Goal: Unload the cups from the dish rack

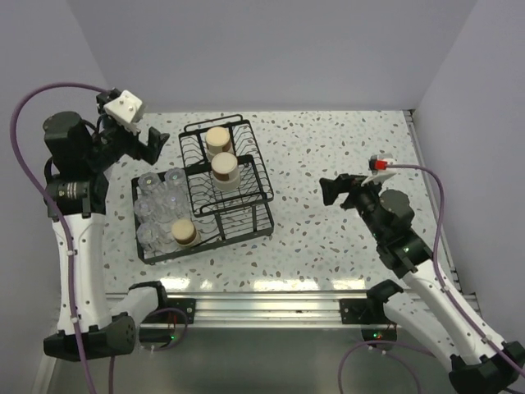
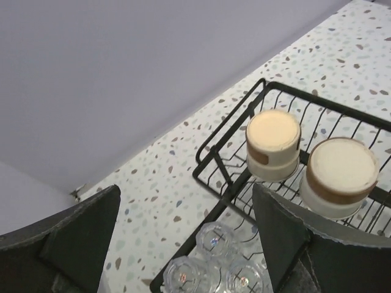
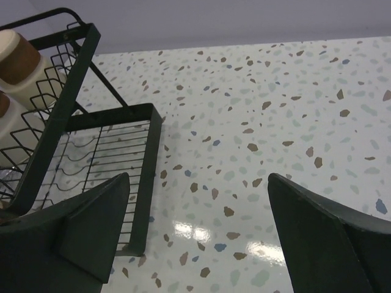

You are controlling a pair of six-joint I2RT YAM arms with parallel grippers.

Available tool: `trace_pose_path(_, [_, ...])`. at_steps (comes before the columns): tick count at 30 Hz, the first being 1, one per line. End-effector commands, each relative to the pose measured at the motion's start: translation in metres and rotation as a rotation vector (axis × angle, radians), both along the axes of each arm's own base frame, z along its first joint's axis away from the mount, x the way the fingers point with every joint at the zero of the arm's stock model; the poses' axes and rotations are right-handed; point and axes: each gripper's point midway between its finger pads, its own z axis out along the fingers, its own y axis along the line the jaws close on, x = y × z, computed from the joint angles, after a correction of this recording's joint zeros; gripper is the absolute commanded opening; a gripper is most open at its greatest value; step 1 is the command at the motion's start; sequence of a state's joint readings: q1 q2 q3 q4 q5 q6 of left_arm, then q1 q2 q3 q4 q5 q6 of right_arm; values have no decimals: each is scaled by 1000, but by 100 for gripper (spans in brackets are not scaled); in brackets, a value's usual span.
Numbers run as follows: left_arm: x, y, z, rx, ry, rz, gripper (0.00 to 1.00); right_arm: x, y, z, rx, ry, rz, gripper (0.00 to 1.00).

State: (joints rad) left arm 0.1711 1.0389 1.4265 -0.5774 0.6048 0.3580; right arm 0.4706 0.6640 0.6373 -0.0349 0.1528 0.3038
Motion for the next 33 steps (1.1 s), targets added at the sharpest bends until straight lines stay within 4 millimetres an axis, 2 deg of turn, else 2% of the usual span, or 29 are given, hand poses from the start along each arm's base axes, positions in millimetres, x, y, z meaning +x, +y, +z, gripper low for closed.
trace_pose_path(1, [15,-44,10,-70,40,-153,93,5,16,9,-15,14,73,98])
trace_pose_path(2, [20,-70,8,-55,50,-212,94,6,19,8,-16,21,83,98])
trace_pose_path(3, [24,-81,6,-31,47,-225,99,7,20,6,-12,29,84,98])
trace_pose_path(4, [34,-83,3,8,35,-189,100,10,21,2,-6,44,80,98])
trace_pose_path(5, [41,-104,-5,23,51,-219,100,12,22,1,-5,51,75,98])
trace_pose_path(7, [52,-116,-15,70,76,-209,100,14,23,-2,0,64,72,98])
trace_pose_path(8, [56,-132,-18,82,91,-241,100,14,23,-2,3,67,72,98])
trace_pose_path(9, [58,-137,-22,90,104,-246,100,13,25,-3,9,71,82,98])
trace_pose_path(13, [78,-139,-30,99,113,-194,100,11,25,-9,13,79,84,98])
trace_pose_path(17, [90,-146,-53,89,209,-204,100,10,21,-13,4,85,70,98])
trace_pose_path(20, [86,-150,-76,90,310,-220,100,10,21,-16,-5,93,69,98])
trace_pose_path(24, [80,-154,-89,84,359,-250,100,11,20,-20,-14,101,64,98])
trace_pose_path(33, [84,-143,-120,142,431,-196,95,9,18,-21,-18,99,58,98])
